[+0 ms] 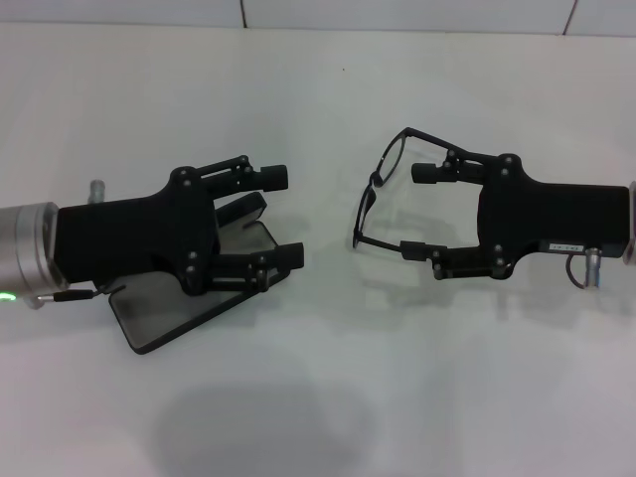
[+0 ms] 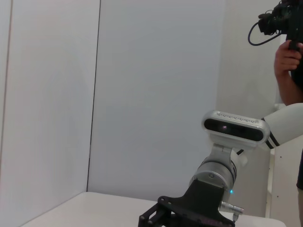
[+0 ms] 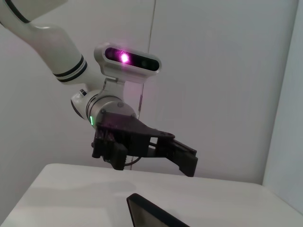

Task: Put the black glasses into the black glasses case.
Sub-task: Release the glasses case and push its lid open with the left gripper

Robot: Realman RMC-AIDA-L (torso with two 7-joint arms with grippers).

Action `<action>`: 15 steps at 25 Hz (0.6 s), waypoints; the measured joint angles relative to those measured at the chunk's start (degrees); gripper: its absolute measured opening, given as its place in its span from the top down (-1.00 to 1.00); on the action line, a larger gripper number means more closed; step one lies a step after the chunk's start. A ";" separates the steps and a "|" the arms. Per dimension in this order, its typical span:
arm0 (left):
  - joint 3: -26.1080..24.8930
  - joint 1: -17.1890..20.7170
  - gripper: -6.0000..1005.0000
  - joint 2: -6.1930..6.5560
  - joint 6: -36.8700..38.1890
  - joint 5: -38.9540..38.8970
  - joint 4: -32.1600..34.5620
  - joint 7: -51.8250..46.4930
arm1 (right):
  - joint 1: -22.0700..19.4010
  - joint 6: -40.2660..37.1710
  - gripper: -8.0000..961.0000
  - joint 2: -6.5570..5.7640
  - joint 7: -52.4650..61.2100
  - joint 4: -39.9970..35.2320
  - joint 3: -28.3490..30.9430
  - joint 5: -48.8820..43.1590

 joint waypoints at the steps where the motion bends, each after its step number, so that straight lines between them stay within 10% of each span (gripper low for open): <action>1: 0.00 0.00 -0.74 0.00 -0.01 -0.06 0.00 0.09 | -0.01 0.00 -0.66 0.00 0.00 0.04 0.01 0.01; 15: -0.08 -0.10 -0.68 -0.25 -0.52 -3.00 -2.62 -2.87 | -0.60 -0.40 -0.66 0.03 0.00 -0.33 0.26 0.18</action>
